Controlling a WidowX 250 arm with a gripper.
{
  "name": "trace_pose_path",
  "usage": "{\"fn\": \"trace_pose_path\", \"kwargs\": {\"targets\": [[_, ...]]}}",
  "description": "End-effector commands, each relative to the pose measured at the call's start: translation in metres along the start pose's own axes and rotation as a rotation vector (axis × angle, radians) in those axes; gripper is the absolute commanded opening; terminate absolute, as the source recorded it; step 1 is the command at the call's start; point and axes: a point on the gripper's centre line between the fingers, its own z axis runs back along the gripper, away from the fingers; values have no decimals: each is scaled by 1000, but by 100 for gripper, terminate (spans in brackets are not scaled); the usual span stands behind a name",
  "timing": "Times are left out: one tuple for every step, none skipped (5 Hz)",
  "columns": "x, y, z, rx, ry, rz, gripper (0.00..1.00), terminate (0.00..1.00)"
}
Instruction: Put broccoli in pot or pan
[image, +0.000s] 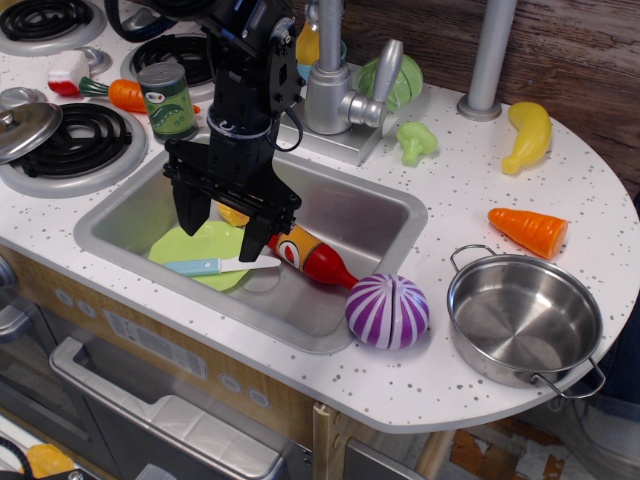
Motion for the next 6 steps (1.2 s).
{"fn": "trace_pose_path", "kwargs": {"targets": [[0, 0, 0, 0, 0, 0, 100, 0], [18, -30, 26, 25, -63, 47, 100, 0], [40, -65, 57, -4, -127, 125, 100, 0], [61, -91, 77, -14, -173, 145, 100, 0], [90, -101, 88, -55, -216, 112, 100, 0], [123, -99, 80, -72, -262, 55, 100, 0]]}}
